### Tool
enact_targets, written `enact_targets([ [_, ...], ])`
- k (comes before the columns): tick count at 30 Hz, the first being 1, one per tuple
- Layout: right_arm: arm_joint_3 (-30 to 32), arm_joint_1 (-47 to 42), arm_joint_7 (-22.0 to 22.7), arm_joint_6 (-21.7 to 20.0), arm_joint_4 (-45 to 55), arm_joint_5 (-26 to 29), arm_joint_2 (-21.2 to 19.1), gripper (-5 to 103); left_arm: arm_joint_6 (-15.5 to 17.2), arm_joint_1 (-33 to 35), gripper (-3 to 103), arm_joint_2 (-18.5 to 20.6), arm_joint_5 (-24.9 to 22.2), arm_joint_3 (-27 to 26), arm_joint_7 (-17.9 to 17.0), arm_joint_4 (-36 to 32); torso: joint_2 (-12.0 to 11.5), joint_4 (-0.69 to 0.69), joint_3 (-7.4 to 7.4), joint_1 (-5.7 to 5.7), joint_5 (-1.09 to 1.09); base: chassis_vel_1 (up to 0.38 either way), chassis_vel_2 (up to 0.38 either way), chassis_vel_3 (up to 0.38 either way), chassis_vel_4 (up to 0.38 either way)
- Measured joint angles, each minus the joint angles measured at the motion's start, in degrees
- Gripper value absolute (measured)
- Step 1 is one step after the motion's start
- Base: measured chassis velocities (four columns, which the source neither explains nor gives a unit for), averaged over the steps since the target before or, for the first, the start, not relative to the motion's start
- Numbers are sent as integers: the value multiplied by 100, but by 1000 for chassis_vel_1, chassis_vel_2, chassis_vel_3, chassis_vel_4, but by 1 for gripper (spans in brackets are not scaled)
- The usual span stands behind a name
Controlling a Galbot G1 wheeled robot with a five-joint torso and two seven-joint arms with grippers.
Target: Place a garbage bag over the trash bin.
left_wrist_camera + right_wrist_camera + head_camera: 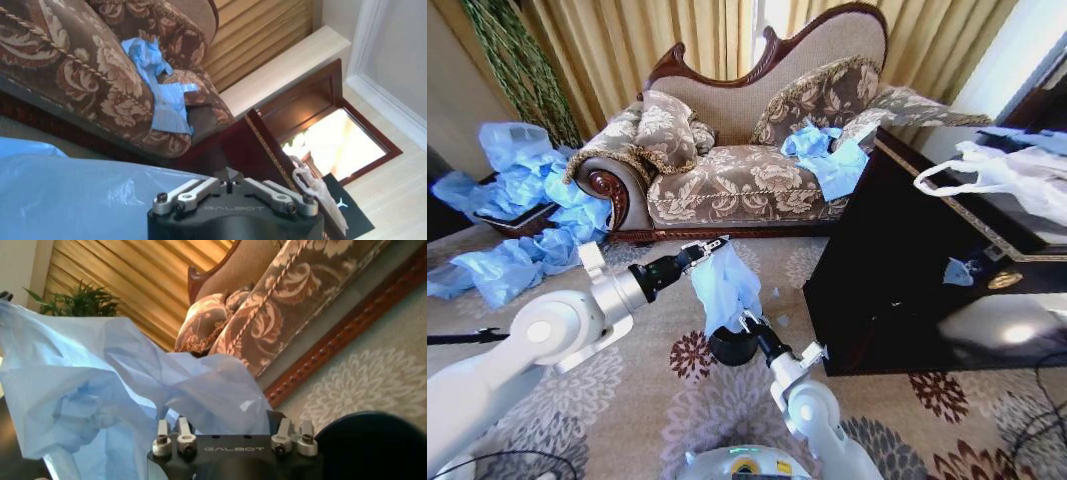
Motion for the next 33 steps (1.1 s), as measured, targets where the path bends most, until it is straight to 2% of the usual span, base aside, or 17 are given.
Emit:
enact_targets([
  [1, 45, -5, 0, 37, 0, -57, 0, 58, -2, 9, 0, -9, 5, -1, 6, 1, 0, 0, 0, 0, 1, 0, 0, 0, 0],
  [3, 67, -9, 1, 53, 0, -92, 0, 58, -3, 13, 0, -18, 13, 1, 9, 2, 0, 0, 0, 0, 0, 0, 0, 0, 0],
  [4, 121, -24, 1, 109, 1, -201, -10, 50, -8, 28, 0, -49, 45, 23, 18, 6, 0, 0, 0, 0, 0, 0, 0, 0, 0],
  [7, 196, -56, 22, 188, 29, -363, -42, 50, -48, 35, 0, -88, 170, 103, 73, 26, 0, 0, 0, 0, 0, 0, 0, 0, 0],
  [8, 253, -80, 64, 257, 62, -477, -66, 42, -68, 36, 0, -107, 256, 161, 112, 55, 0, 0, 0, 0, 0, 0, 0, 0, 0],
  [10, 284, -94, 81, 289, 82, -513, -78, 42, -74, 36, 0, -112, 291, 189, 130, 72, 0, 0, 0, 0, 0, 0, 0, 0, 0],
  [11, 332, -122, 109, 340, 130, -552, -98, 34, -83, 36, 0, -115, 353, 234, 170, 109, 0, 0, 0, 0, 0, 0, 0, 0, 0],
  [12, 366, -140, 128, 370, 161, -572, -111, 34, -84, 34, 0, -115, 378, 255, 186, 131, 0, 0, 0, 0, 0, 0, 0, 0, 0],
  [13, 450, -176, 177, 459, 241, -621, -146, 26, -86, 12, 0, -126, 420, 302, 206, 180, 0, 0, 0, 0, 1, 0, 0, 0, 0],
  [14, 506, -193, 213, 515, 292, -646, -172, 26, -89, -6, 0, -137, 446, 332, 213, 205, 0, 0, 0, 0, 1, 0, 0, 0, 0],
  [15, 576, -210, 276, 571, 372, -655, -211, 18, -96, -27, 0, -158, 501, 377, 223, 239, 0, 0, 0, 0, 1, 0, 0, 0, 0],
  [21, 781, -270, 505, 604, 781, -506, -392, 9, -110, -27, 0, -319, 761, 510, 258, 393, 0, 0, 0, 0, 1, 0, 0, 0, 0],
  [22, 794, -279, 530, 604, 849, -496, -413, 2, -111, -11, 0, -353, 825, 525, 265, 434, 0, 0, 0, 0, 1, 0, 0, 0, 0],
  [33, 631, 21, 637, 625, 933, -431, -483, 0, -121, 12, 0, -767, 1469, 794, 264, 1159, 0, 0, 0, -1, 0, 0, 0, 0, 0],
])
